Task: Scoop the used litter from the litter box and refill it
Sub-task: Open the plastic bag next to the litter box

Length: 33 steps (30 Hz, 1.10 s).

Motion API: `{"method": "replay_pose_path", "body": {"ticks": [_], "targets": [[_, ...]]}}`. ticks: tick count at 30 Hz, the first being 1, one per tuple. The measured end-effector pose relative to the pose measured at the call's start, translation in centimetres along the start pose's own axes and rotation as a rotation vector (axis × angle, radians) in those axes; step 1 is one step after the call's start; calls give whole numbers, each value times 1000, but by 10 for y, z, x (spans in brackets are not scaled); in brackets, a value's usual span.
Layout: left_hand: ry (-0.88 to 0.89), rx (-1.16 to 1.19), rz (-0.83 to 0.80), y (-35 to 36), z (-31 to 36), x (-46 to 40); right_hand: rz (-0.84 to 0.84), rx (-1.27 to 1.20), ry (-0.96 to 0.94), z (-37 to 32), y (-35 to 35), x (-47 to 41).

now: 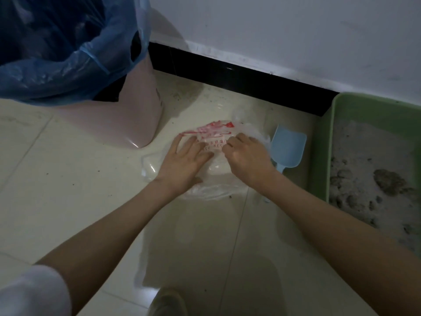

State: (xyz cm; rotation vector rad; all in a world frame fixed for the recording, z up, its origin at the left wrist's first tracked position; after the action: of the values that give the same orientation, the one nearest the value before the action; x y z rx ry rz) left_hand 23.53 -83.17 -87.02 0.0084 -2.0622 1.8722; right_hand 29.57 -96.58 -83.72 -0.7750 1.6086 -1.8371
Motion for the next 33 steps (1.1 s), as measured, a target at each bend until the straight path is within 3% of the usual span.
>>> {"method": "replay_pose_path", "body": {"ticks": [2, 5, 10, 16, 19, 21, 23, 25, 28, 33], "targets": [[-11, -128, -170, 4, -7, -5, -86, 38, 21, 9, 7, -1], [-38, -176, -327, 11, -18, -6, -488, 40, 54, 21, 23, 7], [-11, -83, -322, 19, -25, -3, -678, -13, 26, 22, 40, 12], [53, 322, 14, 4, -23, 2, -385, -359, 55, 40, 8, 12], [86, 360, 170, -1, -14, 11, -46, -507, 97, 48, -15, 26], [115, 359, 172, 1, -4, 19, 239, -679, 301, 56, -24, 39], [137, 363, 130, 6, 7, 26, 389, -893, 620, 63, -25, 52], [137, 348, 40, 13, 18, 31, 410, -1048, 890, 66, -16, 62], [53, 330, -33, 25, 27, 31, 306, -1160, 1118, 58, 4, 80], [-82, 283, 128, 30, 36, 27, -94, -1294, 1356, 36, 65, 102]]}}
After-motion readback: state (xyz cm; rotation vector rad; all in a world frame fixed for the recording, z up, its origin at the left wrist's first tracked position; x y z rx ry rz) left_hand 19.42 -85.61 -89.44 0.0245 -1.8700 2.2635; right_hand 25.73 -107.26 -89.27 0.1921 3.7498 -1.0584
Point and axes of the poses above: each hand's wrist, its own x-axis away from the middle knuckle, its own y-axis out of the palm, z = x × y, the point moved 3 cm from there along -x, towards the middle knuckle, and after that the axes turned 5 degrees about -z, right-handed, at the moved point
